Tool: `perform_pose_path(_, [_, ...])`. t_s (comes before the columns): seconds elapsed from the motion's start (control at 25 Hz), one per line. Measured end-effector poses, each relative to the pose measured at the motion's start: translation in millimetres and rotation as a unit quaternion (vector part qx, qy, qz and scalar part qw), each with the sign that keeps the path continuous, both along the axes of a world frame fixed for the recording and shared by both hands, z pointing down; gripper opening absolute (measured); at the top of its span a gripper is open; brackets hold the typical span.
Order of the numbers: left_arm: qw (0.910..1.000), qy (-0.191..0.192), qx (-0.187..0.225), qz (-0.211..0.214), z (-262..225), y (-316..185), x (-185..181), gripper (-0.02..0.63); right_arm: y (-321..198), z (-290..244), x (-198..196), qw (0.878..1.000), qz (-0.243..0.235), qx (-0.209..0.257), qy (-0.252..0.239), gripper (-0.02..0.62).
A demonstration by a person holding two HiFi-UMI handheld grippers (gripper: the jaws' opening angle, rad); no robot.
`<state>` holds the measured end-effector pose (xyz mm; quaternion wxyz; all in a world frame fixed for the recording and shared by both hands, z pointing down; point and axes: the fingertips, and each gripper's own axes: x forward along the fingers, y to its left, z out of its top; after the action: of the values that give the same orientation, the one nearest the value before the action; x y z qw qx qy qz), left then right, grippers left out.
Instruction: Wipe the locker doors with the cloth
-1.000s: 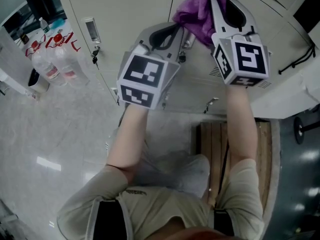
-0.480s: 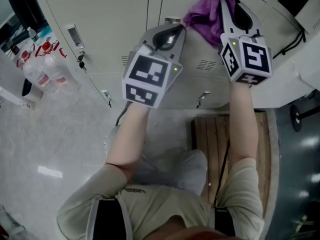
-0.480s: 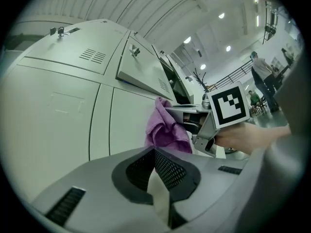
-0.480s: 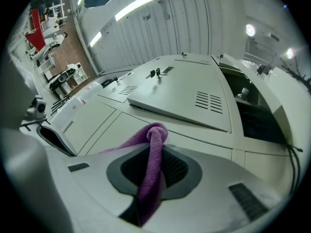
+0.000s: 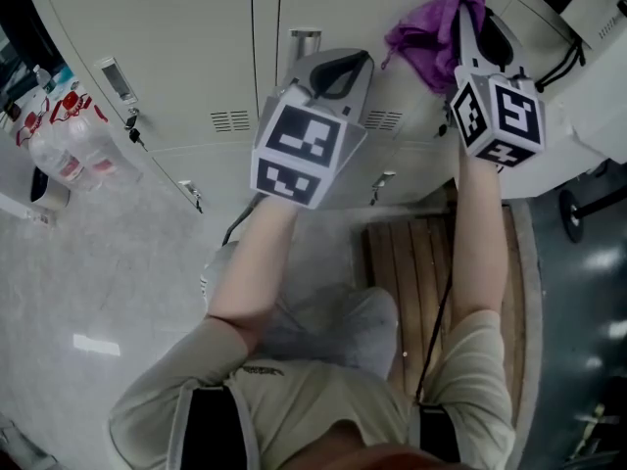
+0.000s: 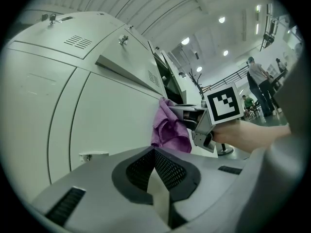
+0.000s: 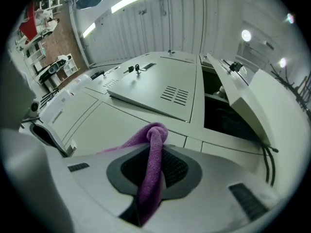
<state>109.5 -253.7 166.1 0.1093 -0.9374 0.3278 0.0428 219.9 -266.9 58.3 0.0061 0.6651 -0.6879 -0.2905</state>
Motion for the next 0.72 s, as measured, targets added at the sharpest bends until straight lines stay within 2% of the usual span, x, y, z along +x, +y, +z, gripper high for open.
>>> perform_pose_path(0.24, [1.0000, -0.006, -0.003, 0.005, 5.2, -0.2, 13.1, 0.002, 3.4, 1.0, 14.3, 1.000, 0.010, 0.000, -0.002, 0.054])
perform_pose_path(0.4, [0.9999, -0.013, -0.001, 0.000, 6.7, 3.2, 12.7, 0.002, 6.8, 1.2, 6.4, 1.000, -0.016, -0.005, -0.017, 0.052])
perform_pose_path(0.72, [0.9990, -0.032, 0.009, -0.030, 6.6, 9.7, -16.4, 0.002, 23.8, 1.2, -64.4, 0.996, -0.087, 0.004, 0.000, 0.052])
